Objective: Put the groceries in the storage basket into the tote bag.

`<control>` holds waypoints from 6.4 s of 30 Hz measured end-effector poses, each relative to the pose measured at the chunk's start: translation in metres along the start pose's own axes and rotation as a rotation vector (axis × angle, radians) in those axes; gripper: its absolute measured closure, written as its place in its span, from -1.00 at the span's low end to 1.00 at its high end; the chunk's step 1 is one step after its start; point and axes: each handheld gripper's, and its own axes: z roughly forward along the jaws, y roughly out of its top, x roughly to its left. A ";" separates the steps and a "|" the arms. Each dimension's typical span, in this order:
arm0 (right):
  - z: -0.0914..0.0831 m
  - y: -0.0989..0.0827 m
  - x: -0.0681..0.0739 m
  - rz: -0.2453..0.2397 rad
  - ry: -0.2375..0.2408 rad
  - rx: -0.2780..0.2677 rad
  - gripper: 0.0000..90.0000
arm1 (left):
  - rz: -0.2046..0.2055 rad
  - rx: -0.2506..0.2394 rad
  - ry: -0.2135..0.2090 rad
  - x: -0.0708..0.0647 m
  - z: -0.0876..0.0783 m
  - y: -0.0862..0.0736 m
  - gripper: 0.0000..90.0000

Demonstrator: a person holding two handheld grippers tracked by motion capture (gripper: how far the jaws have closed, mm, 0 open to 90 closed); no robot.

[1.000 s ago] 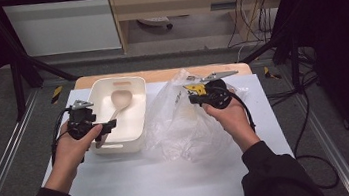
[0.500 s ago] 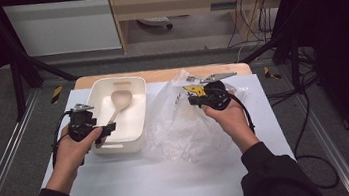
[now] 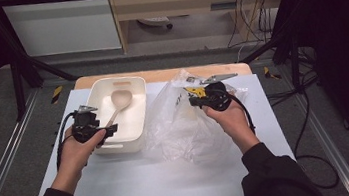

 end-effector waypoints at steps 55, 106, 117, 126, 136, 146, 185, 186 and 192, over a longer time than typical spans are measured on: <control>0.001 -0.001 0.001 -0.001 -0.003 0.003 1.00 | -0.018 0.114 0.032 0.012 0.014 0.002 0.40; 0.003 0.011 -0.003 0.006 0.012 0.044 1.00 | 0.183 -0.164 -0.142 -0.023 -0.084 -0.021 0.56; 0.005 0.011 -0.006 0.026 0.029 0.048 1.00 | 0.223 -0.182 -0.175 -0.037 -0.095 -0.032 0.56; 0.007 0.011 -0.008 0.029 0.020 0.059 1.00 | 0.249 -0.178 -0.213 -0.047 -0.101 -0.038 0.56; 0.011 0.011 -0.008 0.030 0.021 0.060 1.00 | 0.316 -0.122 -0.258 -0.072 -0.092 -0.044 0.56; 0.012 0.011 -0.006 0.029 0.019 0.062 1.00 | 0.357 -0.055 -0.300 -0.096 -0.074 -0.054 0.56; -0.008 0.014 -0.004 0.026 0.014 0.009 1.00 | 0.357 -0.018 -0.275 -0.139 0.002 -0.034 0.56; -0.008 0.014 -0.003 0.025 0.015 0.008 1.00 | 0.356 -0.019 -0.274 -0.139 0.004 -0.033 0.56; -0.008 0.016 0.000 0.026 0.017 0.002 1.00 | 0.341 -0.038 -0.269 -0.145 0.014 -0.023 0.56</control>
